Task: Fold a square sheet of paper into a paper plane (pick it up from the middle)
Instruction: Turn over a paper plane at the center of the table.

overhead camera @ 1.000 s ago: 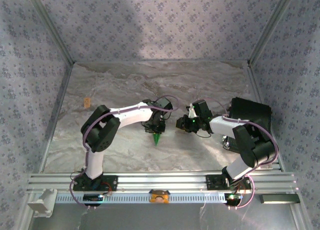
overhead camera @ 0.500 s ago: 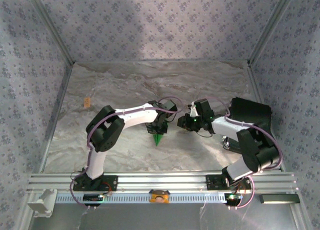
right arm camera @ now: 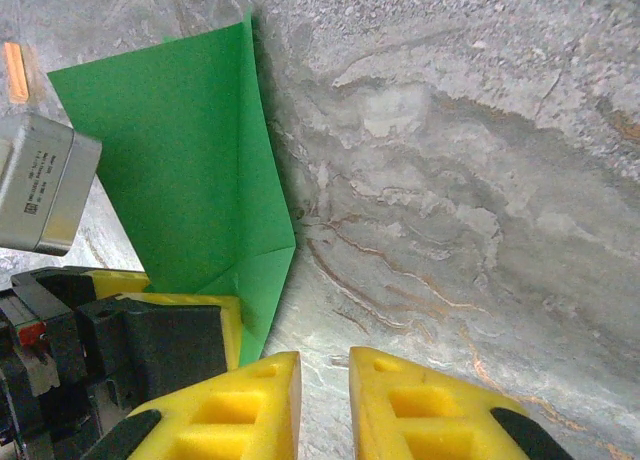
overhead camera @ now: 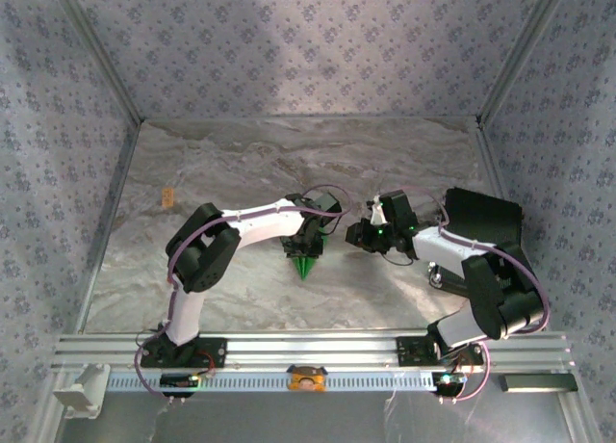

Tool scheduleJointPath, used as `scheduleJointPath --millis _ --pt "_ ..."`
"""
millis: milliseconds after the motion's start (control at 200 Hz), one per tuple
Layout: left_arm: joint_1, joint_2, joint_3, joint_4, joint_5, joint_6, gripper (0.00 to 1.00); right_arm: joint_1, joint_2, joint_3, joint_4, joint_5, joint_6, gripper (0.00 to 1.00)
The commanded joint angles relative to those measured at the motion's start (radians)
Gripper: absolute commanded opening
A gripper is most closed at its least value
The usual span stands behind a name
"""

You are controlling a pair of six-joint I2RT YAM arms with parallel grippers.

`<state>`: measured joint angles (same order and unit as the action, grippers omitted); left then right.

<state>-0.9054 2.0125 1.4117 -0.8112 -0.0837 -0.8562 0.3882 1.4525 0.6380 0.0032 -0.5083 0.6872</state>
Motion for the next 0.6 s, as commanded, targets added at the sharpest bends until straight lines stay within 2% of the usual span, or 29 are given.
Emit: scheduleJointPath --millis 0,595 --pt "-0.004 0.043 -0.002 0.0 -0.002 -0.04 0.36 -0.008 -0.021 -0.004 -0.024 0.008 -0.021 0.22" --pt "-0.005 -0.021 0.035 -0.03 -0.012 -0.075 0.38 -0.014 -0.048 0.041 -0.094 0.027 -0.051 0.22"
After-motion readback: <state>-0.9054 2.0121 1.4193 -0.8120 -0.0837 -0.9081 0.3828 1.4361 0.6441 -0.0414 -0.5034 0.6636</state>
